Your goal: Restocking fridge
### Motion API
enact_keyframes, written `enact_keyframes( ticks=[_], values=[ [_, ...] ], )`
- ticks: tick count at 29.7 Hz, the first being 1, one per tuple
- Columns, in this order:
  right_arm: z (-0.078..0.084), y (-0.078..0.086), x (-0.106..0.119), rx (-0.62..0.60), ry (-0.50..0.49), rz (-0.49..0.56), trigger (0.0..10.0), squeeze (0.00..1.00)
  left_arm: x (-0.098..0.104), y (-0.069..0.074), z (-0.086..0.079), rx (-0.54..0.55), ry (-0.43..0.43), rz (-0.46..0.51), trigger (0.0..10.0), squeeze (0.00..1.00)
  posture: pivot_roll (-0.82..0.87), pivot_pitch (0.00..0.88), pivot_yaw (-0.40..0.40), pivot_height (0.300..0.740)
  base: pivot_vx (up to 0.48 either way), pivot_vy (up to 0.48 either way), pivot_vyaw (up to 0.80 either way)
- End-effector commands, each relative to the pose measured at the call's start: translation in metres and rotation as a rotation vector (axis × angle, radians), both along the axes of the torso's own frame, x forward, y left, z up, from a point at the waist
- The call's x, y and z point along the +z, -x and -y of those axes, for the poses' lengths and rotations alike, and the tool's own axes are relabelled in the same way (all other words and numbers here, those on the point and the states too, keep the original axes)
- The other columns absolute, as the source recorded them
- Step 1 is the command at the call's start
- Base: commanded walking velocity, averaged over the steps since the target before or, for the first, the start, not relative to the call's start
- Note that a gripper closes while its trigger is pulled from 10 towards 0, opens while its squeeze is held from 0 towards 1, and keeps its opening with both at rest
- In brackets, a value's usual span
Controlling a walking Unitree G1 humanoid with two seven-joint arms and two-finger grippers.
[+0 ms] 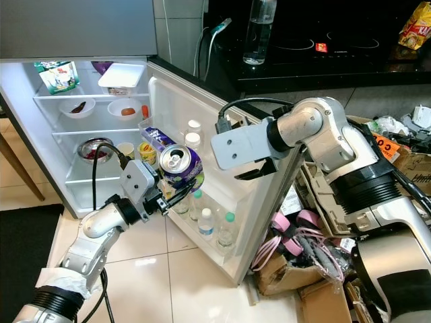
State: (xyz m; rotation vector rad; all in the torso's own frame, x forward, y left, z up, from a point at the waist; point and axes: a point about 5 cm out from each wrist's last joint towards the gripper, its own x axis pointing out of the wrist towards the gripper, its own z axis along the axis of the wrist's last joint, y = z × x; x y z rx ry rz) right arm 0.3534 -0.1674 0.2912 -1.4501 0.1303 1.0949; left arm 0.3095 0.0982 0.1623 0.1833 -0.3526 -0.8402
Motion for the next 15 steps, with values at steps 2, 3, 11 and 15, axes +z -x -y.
enact_keyframes(
  ticks=[2,3,11,15],
  values=[
    [0.014,0.005,-0.007,-0.041,-0.044,-0.049,10.0,0.0,0.009,-0.001,0.002,-0.003,0.04,0.03,10.0,0.0,-0.18,0.033,-0.025,0.74,0.0,0.0,0.0],
    [0.014,0.005,-0.007,-0.041,-0.044,-0.049,10.0,0.0,0.009,-0.001,0.002,-0.003,0.04,0.03,10.0,0.0,-0.18,0.033,-0.025,0.74,0.0,0.0,0.0],
    [0.027,0.052,-0.036,0.047,-0.462,-0.341,10.0,0.0,0.008,-0.011,-0.001,0.035,0.078,-0.002,10.0,0.0,-0.21,0.034,0.01,0.74,0.0,0.0,0.0],
    [0.029,0.058,-0.051,0.004,-0.572,-0.381,10.0,0.0,0.008,-0.013,-0.002,0.04,0.092,-0.013,10.0,0.0,-0.21,0.034,0.021,0.74,0.0,0.0,0.0]
  ],
)
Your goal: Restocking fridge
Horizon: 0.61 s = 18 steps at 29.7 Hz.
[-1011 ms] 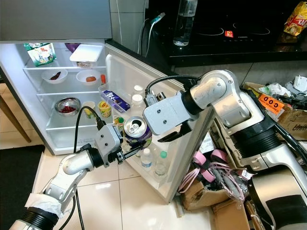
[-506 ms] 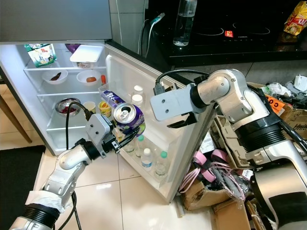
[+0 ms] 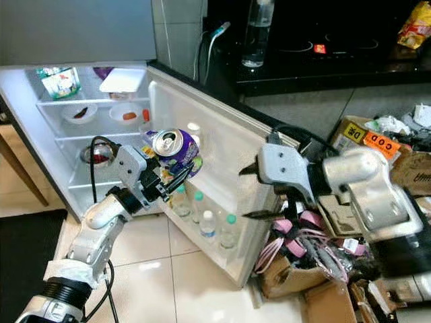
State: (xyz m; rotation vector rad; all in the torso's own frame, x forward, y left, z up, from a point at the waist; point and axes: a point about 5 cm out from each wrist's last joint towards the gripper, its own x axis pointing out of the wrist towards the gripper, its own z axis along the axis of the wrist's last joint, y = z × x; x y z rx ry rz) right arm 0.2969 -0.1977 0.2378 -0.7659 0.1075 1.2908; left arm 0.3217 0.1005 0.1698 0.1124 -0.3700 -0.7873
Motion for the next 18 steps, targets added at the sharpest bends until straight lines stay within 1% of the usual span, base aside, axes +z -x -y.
enact_keyframes(
  ticks=[1,2,3,5,6,8,9,10,12,15,18],
  values=[
    [-0.001,0.002,-0.002,-0.028,-0.067,0.0,10.0,0.0,0.0,-0.002,0.0,0.001,0.016,-0.004,10.0,0.0,-0.21,0.034,0.021,0.74,0.0,0.0,0.0],
    [0.001,0.001,-0.008,-0.057,-0.078,-0.007,10.0,0.0,0.0,-0.002,0.0,0.0,0.027,-0.011,10.0,0.0,-0.21,0.035,0.024,0.74,0.0,0.0,0.0],
    [0.001,0.001,-0.008,-0.057,-0.078,-0.007,10.0,0.0,0.0,-0.002,0.0,0.0,0.027,-0.011,10.0,0.0,-0.21,0.035,0.024,0.74,0.0,0.0,0.0],
    [0.004,0.001,-0.024,-0.135,-0.088,-0.035,10.0,0.0,-0.001,-0.003,0.0,-0.005,0.049,-0.027,10.0,0.0,-0.22,0.039,0.027,0.74,0.0,0.0,0.0],
    [0.004,0.001,-0.024,-0.135,-0.088,-0.035,10.0,0.0,-0.001,-0.003,0.0,-0.005,0.049,-0.027,10.0,0.0,-0.22,0.039,0.027,0.74,0.0,0.0,0.0],
    [0.003,0.003,-0.041,-0.209,-0.133,-0.085,10.0,0.0,-0.004,-0.004,0.0,-0.006,0.083,-0.055,10.0,0.0,-0.22,0.046,0.031,0.74,0.0,0.0,-0.73],
    [0.003,0.003,-0.041,-0.209,-0.133,-0.085,10.0,0.0,-0.004,-0.004,0.0,-0.006,0.083,-0.055,10.0,0.0,-0.22,0.046,0.031,0.74,0.0,0.0,-0.73],
    [0.003,0.006,-0.048,-0.244,-0.154,-0.108,10.0,0.0,-0.006,-0.004,0.001,-0.005,0.098,-0.07,10.0,0.0,-0.23,0.047,0.034,0.74,0.0,0.0,-0.73],
    [0.006,0.008,-0.061,-0.322,-0.189,-0.14,10.0,0.0,-0.012,-0.006,0.002,-0.001,0.102,-0.088,10.0,0.0,-0.23,0.051,0.045,0.74,0.0,0.0,-0.73],
    [0.011,0.009,-0.072,-0.404,-0.21,-0.158,10.0,0.0,-0.014,-0.01,0.002,0.004,0.101,-0.101,10.0,0.0,-0.24,0.057,0.052,0.74,0.0,0.0,-0.73],
    [0.011,0.009,-0.074,-0.416,-0.216,-0.161,10.0,0.0,-0.014,-0.011,0.002,0.004,0.101,-0.104,10.0,0.0,-0.24,0.057,0.052,0.74,0.0,0.0,-0.73]
  ],
)
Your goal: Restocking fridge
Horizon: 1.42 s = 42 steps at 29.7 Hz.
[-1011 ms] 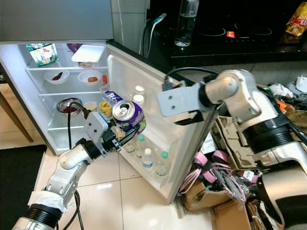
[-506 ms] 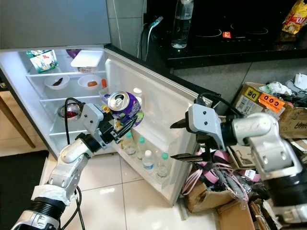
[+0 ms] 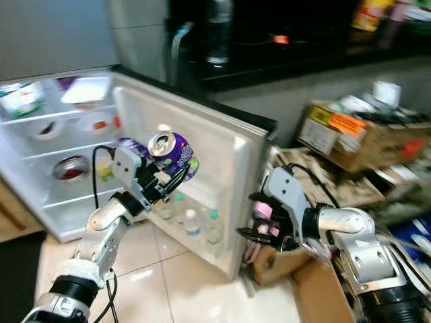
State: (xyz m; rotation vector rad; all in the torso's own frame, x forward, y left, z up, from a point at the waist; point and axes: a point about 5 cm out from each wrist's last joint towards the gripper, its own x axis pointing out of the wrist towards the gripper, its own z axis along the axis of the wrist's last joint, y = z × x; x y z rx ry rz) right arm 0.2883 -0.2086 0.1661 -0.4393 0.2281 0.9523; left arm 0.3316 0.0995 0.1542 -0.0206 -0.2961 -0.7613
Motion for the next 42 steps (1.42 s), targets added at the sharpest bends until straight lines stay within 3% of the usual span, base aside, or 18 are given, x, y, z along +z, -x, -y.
enact_keyframes(
  ticks=[1,10,22,29,42],
  values=[
    [-0.001,0.002,-0.006,-0.024,-0.018,-0.018,10.0,0.0,0.002,-0.003,0.002,-0.005,0.005,0.009,10.0,0.0,-0.24,0.058,0.055,0.74,0.0,0.0,-0.73],
    [-0.021,0.013,-0.015,-0.028,-0.111,-0.009,10.0,0.0,0.0,-0.009,0.001,0.015,-0.026,0.01,10.0,0.0,-0.26,0.061,0.076,0.74,0.0,0.0,-0.63],
    [-0.037,0.034,-0.013,0.086,-0.182,-0.028,10.0,0.0,-0.001,-0.004,-0.009,0.173,-0.019,0.063,10.0,0.0,-0.25,0.083,0.091,0.74,0.0,0.0,0.0],
    [-0.046,0.028,-0.01,0.055,-0.2,0.013,10.0,0.0,-0.019,0.002,0.0,0.196,-0.027,0.017,10.0,0.0,-0.25,0.12,0.09,0.74,0.0,0.0,0.0],
    [-0.056,0.03,-0.004,-0.013,-0.235,0.093,10.0,0.0,-0.015,-0.003,-0.001,0.21,-0.08,0.067,10.0,0.0,-0.28,0.231,0.117,0.74,0.0,0.0,0.0]
  ],
)
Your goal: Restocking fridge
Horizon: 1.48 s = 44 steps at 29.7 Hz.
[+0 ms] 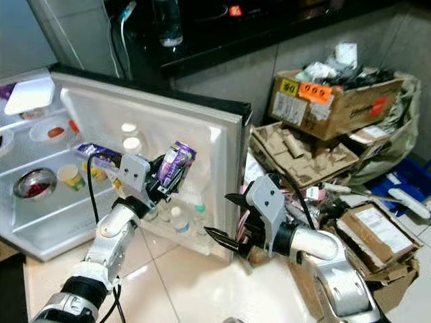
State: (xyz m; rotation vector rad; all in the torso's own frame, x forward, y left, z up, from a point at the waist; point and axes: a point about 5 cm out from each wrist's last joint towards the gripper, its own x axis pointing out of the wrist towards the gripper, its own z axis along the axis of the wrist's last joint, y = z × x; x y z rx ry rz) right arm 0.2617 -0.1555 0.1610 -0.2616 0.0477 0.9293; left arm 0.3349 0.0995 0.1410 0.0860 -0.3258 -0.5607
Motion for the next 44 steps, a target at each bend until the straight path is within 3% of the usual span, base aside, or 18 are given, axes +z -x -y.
enact_keyframes(
  ticks=[1,10,24,44],
  values=[
    [-0.003,0.003,0.002,-0.008,-0.012,0.024,10.0,0.0,0.0,0.0,0.0,-0.007,-0.031,0.02,10.0,0.0,-0.28,0.235,0.118,0.74,0.0,0.0,0.0],
    [-0.005,0.0,0.014,-0.093,-0.081,0.102,10.0,0.0,0.015,-0.004,0.01,-0.04,-0.046,0.114,10.0,0.0,-0.31,0.285,0.12,0.74,0.0,0.0,0.0],
    [0.0,-0.006,0.023,-0.185,-0.09,0.168,10.0,0.0,0.029,-0.001,0.027,-0.062,-0.104,0.246,10.0,0.0,-0.32,0.296,0.114,0.74,0.0,0.0,0.0],
    [0.011,-0.009,0.032,-0.27,-0.073,0.228,10.0,0.0,0.033,-0.006,0.025,0.038,-0.162,0.331,10.0,0.0,-0.37,0.309,0.085,0.74,0.0,0.0,0.0]
  ],
)
